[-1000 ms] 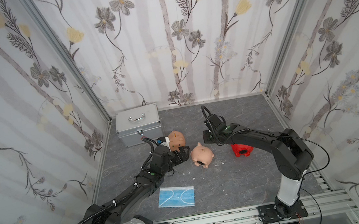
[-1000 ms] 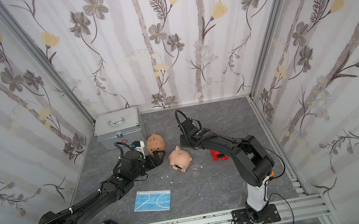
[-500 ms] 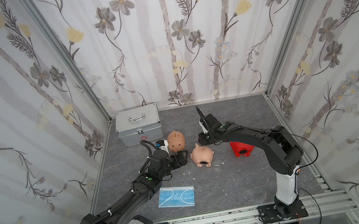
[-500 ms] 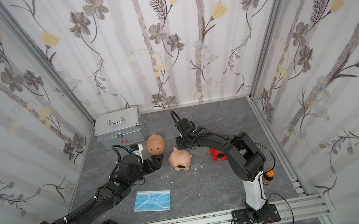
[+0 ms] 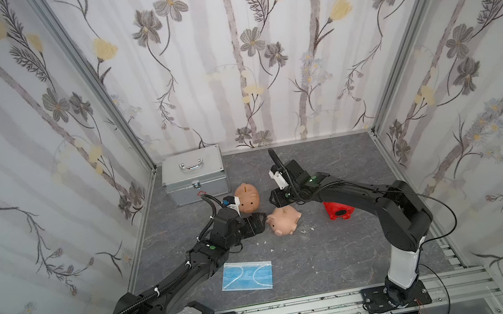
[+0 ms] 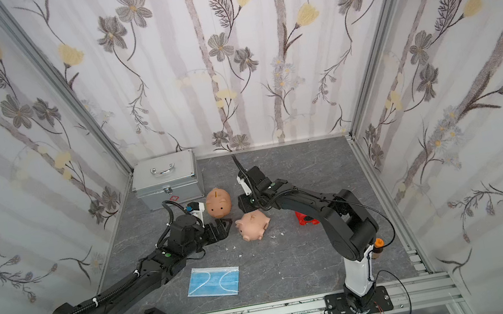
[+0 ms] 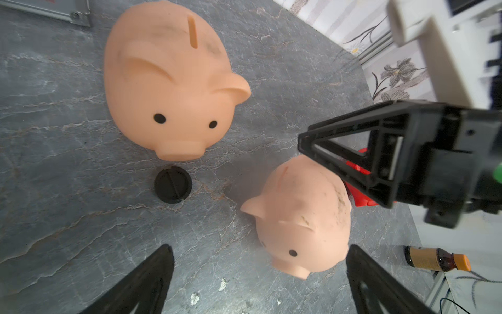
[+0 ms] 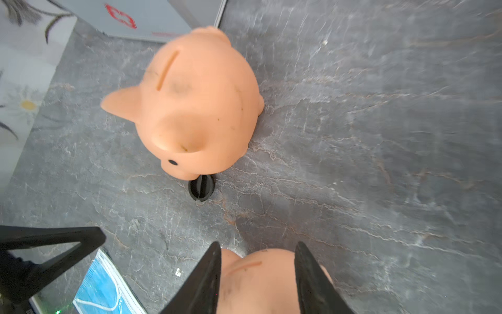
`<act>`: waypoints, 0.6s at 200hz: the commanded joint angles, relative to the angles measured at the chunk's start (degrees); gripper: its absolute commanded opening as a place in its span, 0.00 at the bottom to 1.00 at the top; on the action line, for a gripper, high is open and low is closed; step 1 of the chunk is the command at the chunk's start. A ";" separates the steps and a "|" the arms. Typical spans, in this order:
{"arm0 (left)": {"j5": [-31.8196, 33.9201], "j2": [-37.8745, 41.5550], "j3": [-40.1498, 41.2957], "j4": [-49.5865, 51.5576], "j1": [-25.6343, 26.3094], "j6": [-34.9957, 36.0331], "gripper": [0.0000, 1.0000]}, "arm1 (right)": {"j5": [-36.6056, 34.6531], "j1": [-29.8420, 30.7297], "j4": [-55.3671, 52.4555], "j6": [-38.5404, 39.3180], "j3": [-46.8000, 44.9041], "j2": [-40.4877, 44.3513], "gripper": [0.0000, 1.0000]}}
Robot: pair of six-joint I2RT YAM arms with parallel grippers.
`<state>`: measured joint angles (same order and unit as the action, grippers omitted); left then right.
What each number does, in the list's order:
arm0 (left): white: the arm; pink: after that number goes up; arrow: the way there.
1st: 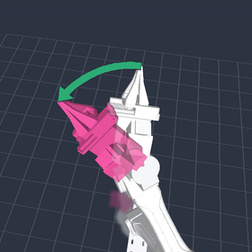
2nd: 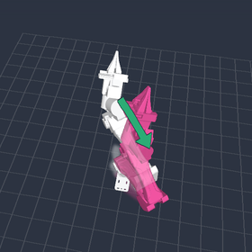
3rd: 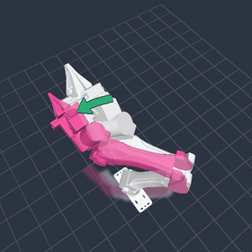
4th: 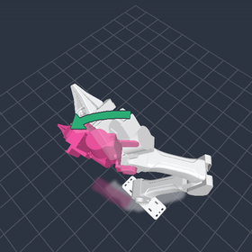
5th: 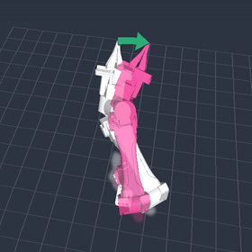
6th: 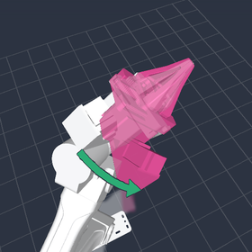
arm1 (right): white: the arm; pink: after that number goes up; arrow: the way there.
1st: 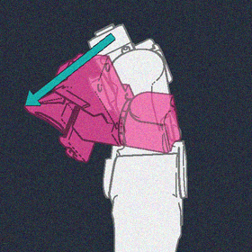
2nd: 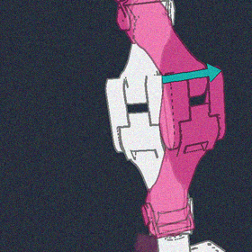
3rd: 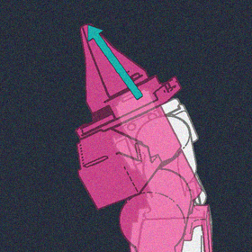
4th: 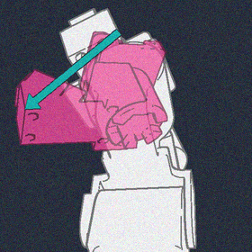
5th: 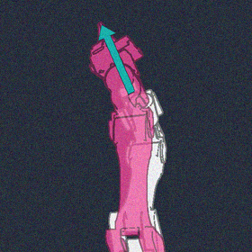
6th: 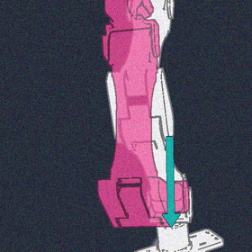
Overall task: Open piggy banks
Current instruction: Adjust the piggy bank at the center of the board.
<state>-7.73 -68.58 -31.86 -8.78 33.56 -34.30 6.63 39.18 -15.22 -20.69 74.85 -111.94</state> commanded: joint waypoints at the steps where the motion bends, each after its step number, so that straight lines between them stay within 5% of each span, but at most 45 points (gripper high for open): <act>1: -0.72 -1.81 -2.38 -1.39 0.71 1.16 1.00 | -7.88 -0.78 4.76 -5.31 -3.57 4.17 0.50; 52: -1.57 -10.55 -7.71 -4.46 2.37 -0.53 1.00 | -1.22 -3.54 6.84 -10.24 -8.09 2.98 0.67; 120: -3.40 -16.33 -6.28 -11.13 3.79 -4.53 1.00 | 1.73 -3.58 8.46 -12.03 -8.81 1.27 0.58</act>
<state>-10.70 -84.12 -38.44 -15.68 37.23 -37.04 7.90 35.57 -8.62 -31.48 66.67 -110.76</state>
